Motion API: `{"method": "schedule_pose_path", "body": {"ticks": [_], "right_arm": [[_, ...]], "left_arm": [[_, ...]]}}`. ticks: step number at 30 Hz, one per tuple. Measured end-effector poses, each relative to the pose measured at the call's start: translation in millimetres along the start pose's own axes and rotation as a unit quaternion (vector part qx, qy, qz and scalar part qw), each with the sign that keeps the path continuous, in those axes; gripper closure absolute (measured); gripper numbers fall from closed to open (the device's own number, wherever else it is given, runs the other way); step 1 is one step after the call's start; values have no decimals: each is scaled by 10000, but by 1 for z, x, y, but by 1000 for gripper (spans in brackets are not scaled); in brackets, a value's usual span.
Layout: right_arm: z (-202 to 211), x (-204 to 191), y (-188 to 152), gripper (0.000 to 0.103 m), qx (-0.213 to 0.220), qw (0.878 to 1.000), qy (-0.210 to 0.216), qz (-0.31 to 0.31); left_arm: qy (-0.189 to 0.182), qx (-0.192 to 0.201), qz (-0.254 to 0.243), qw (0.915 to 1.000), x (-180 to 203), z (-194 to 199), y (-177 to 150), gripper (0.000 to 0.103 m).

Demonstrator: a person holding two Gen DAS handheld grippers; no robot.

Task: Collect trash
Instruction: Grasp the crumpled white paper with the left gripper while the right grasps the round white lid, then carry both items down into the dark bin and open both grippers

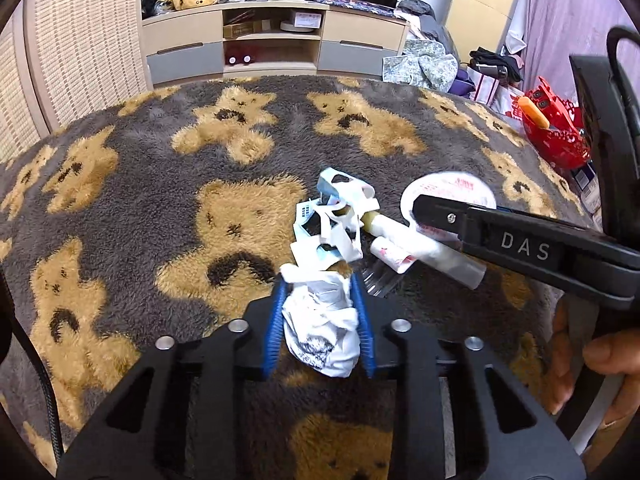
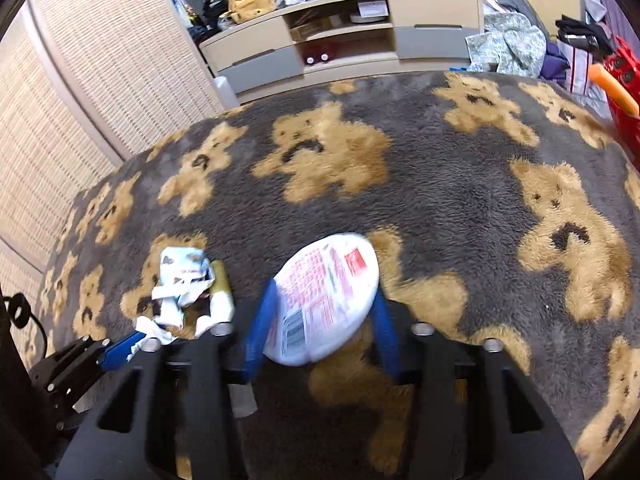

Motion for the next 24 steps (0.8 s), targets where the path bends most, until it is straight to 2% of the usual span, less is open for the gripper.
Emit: {"method": "schedule_pose_path", "body": {"ticks": [6, 11, 17, 24], "right_arm": [[20, -5, -6, 74, 61, 9999, -17, 119], [56, -12, -19, 80, 75, 9992, -147, 360], [102, -18, -45, 86, 119, 9988, -176, 442], [157, -25, -88, 86, 231, 9987, -113, 450]], "left_arm": [[-35, -80, -107, 9999, 6, 13, -12, 81], [-78, -124, -226, 9996, 17, 37, -32, 82], [-155, -7, -323, 9994, 32, 85, -56, 82], [-161, 212, -383, 9989, 43, 145, -87, 82]]}}
Point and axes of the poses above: each gripper's, at about its wrist camera, not at the fingertips, and z roughly against the way its jaws point, x to its right, y to its top, the point moved 7 cm from there along -z, roughly the way its jaws point, and after that the axes turned 7 degrees about z, right-handed, at the moved point
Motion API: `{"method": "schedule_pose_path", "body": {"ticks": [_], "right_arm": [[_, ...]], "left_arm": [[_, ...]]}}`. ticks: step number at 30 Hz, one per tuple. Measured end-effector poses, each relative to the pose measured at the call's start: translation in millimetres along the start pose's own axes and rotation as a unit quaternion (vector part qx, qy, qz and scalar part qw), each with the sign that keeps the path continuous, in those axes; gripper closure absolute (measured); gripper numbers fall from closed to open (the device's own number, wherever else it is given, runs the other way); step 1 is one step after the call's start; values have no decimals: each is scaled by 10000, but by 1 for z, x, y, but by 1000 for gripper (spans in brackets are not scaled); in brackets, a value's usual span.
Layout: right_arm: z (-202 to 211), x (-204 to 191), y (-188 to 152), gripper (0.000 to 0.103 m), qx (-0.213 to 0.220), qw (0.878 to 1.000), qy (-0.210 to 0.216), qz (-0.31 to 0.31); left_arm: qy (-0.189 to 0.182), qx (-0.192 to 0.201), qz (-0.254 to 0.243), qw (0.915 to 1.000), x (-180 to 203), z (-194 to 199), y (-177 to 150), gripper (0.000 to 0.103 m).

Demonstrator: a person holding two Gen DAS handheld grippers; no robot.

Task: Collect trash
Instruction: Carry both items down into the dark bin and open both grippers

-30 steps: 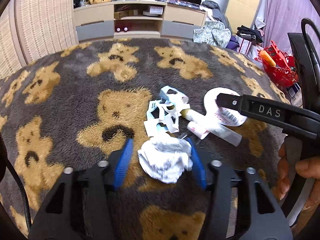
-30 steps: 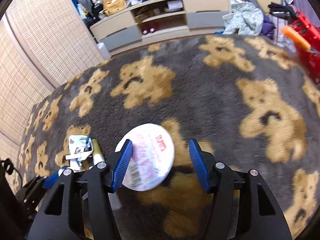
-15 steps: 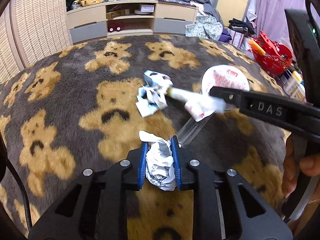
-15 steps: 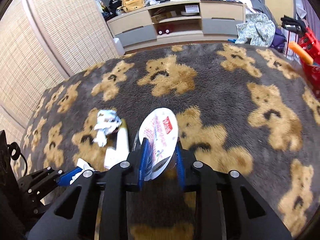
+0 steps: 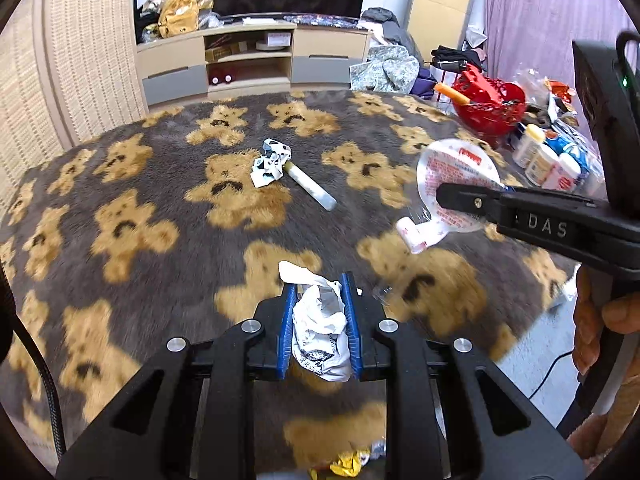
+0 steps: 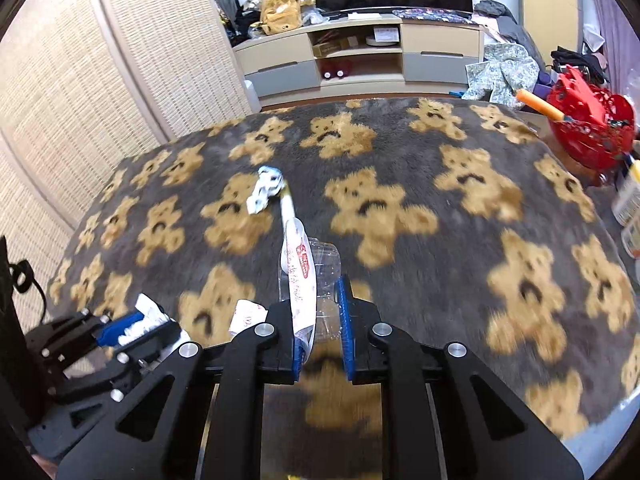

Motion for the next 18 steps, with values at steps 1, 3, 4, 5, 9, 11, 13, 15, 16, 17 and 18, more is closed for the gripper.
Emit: {"method": "schedule_pose_path", "body": {"ticks": [1, 3, 4, 5, 9, 11, 13, 15, 16, 17, 18], "right_arm": [[7, -1, -7, 86, -3, 10000, 17, 1], [19, -4, -20, 86, -5, 10000, 59, -16], [28, -6, -29, 86, 5, 10000, 40, -17], [36, -8, -37, 86, 23, 10000, 19, -13], [64, -20, -71, 86, 71, 9999, 4, 99], [77, -25, -89, 86, 89, 9999, 15, 123], [87, -29, -103, 86, 97, 9998, 21, 144], [94, -33, -117, 86, 97, 9998, 20, 170], [98, -35, -124, 86, 103, 9998, 8, 175], [101, -36, -130, 86, 104, 9998, 2, 171], [102, -36, -138, 86, 99, 9998, -6, 162]], "left_arm": [[-38, 17, 11, 10000, 3, 10, -7, 82], [-83, 43, 32, 10000, 8, 25, -19, 82], [-96, 60, 30, 9999, 10, 31, -24, 82], [-120, 99, 31, 9999, 13, 40, -30, 82], [-196, 201, 83, 9996, 20, 65, -54, 82], [-236, 232, 110, 9994, 24, 76, -70, 82], [-279, 242, 130, 9992, 28, 84, -86, 82], [-305, 235, 159, 9991, 30, 90, -103, 82], [-308, 227, 166, 9991, 31, 91, -109, 82], [-311, 217, 166, 9991, 32, 93, -117, 82], [-302, 206, 174, 9992, 32, 93, -124, 82]]}}
Point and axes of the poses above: each gripper's, at about its wrist camera, not at the fingertips, and z roughly against the way its jaws point, x to its right, y to its top, the point moved 7 cm from there along -z, roughly the way its jaws point, and after that the axes turned 7 degrees about z, right-handed, at the moved point
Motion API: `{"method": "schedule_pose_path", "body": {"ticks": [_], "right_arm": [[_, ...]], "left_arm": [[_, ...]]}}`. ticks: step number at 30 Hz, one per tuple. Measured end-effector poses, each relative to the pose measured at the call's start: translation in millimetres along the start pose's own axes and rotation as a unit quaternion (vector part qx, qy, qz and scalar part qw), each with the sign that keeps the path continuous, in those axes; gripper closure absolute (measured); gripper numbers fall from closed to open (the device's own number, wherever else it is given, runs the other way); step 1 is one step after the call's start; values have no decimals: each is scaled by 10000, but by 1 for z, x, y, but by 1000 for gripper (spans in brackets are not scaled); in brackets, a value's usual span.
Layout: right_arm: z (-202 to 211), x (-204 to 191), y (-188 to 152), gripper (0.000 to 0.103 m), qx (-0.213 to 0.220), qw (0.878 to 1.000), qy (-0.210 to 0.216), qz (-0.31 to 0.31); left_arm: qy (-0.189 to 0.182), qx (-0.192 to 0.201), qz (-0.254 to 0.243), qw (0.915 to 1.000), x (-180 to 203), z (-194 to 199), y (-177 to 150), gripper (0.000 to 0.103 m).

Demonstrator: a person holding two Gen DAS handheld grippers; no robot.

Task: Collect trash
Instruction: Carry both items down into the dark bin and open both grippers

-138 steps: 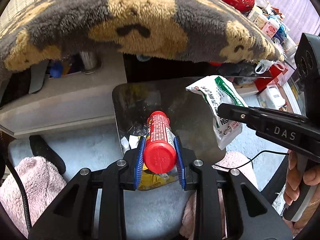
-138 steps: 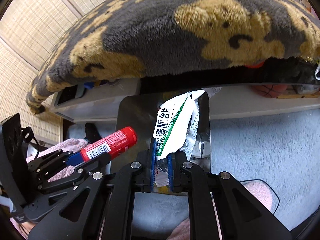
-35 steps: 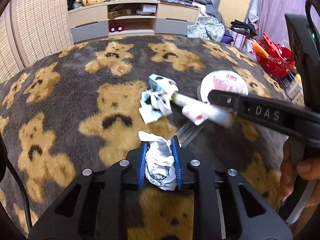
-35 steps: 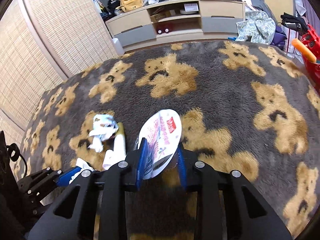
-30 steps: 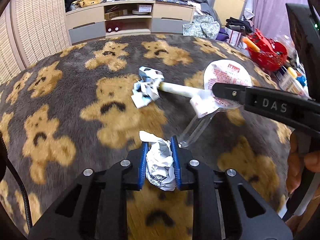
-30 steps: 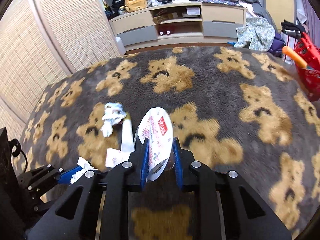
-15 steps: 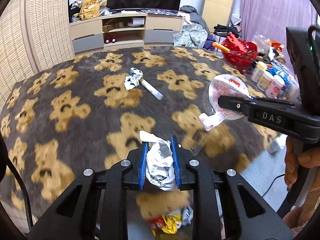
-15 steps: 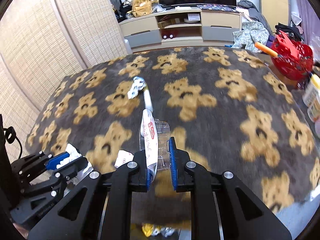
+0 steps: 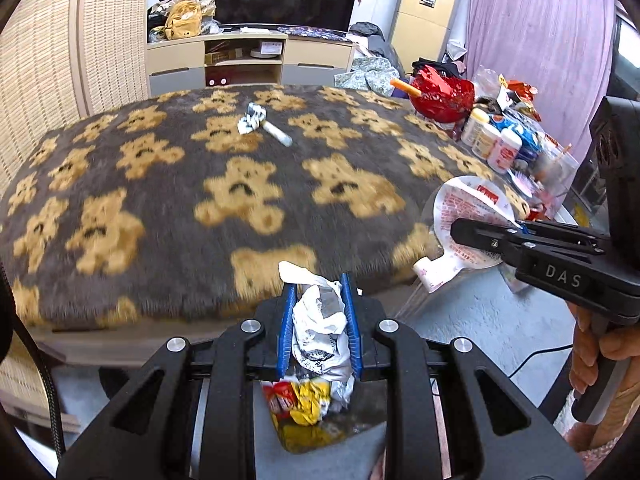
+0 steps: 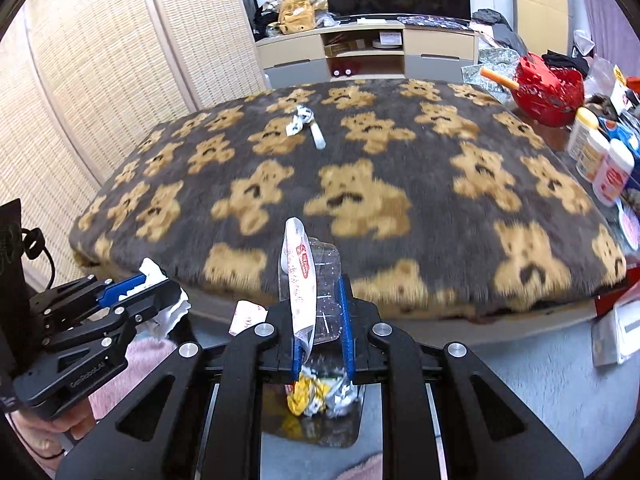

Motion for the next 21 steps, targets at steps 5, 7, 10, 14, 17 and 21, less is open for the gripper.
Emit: {"method": "schedule_pose_path", "body": {"ticks": [5, 7, 10, 14, 17, 21], "right_arm": [[-2, -5, -34, 86, -157, 9998, 96, -108], [-10, -7, -50, 86, -298, 9994, 118, -158], [-25, -9, -70, 86, -508, 9982, 185, -270], [-46, -10, -93, 86, -770, 9965, 103, -324], [-62, -8, -106, 86, -949, 9948, 25, -360], [-85, -4, -121, 86, -1197, 9918, -25, -457]], "left_arm": [[-23, -125, 114, 9999, -5, 1, -30, 82], [-39, -231, 153, 9996, -7, -3, -42, 82], [-53, -420, 192, 9989, -10, -14, -62, 82], [-40, -708, 240, 9972, -14, -33, -87, 82], [-27, -914, 283, 9954, -17, -48, -104, 82], [-6, -1210, 341, 9921, -21, -71, -123, 82]]}}
Point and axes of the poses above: each gripper's, at about its wrist camera, not at the fingertips, and z roughly against the way its jaws point, x to its right, y to its top, the point moved 7 cm from there along -z, roughly the way its jaws point, and after that the axes turned 7 degrees about z, right-handed, at the moved point
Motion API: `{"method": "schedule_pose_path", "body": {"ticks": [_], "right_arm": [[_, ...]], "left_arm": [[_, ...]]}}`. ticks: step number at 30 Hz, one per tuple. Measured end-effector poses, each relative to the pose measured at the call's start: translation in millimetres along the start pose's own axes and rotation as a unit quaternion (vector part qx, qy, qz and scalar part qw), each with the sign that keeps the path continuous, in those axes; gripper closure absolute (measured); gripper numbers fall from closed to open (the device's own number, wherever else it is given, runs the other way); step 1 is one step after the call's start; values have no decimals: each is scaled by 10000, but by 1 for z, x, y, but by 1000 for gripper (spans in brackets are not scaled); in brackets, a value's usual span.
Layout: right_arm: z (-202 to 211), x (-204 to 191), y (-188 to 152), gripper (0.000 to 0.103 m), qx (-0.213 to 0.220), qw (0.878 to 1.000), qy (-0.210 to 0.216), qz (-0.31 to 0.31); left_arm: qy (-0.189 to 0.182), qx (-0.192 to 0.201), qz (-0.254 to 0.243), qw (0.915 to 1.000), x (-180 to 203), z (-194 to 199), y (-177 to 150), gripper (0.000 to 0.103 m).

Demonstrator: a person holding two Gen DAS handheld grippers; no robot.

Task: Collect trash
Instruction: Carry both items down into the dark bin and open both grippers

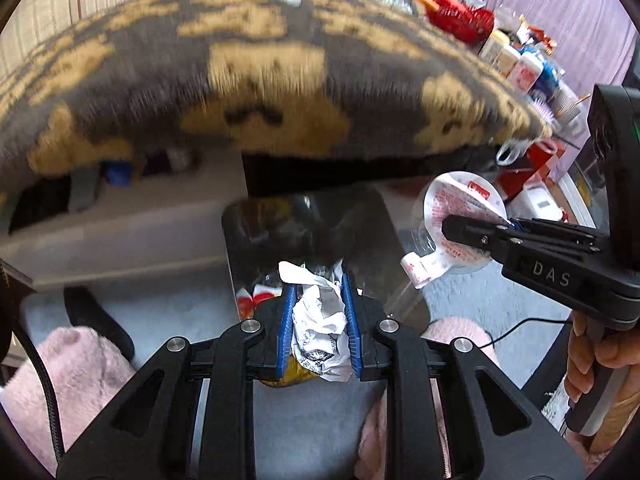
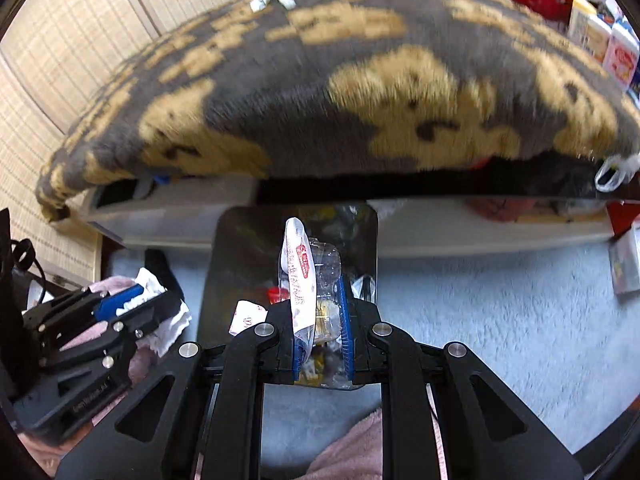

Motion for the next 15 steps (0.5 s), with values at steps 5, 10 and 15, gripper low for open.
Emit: {"method": "schedule_pose_path", "body": {"ticks": [5, 10, 15], "right_arm": [[-28, 3, -7, 86, -244, 9996, 46, -166], [-42, 3, -7, 86, -350, 9991, 72, -244], [-45, 5, -3, 83, -341, 9989, 59, -308]], "left_arm": [[-44, -313, 121, 9994, -7, -29, -10, 82], [-111, -523, 274, 9982, -11, -46, -13, 81], [-130, -530, 289, 9981, -13, -48, -11, 76]]}}
Point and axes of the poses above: each gripper's, at about its wrist camera, not at the fingertips, and z roughly against the way its jaws point, x to its right, y to its top, the point moved 7 cm from there along -z, roughly the way its jaws point, and after that the axes turned 7 degrees about z, right-handed, at the moved point
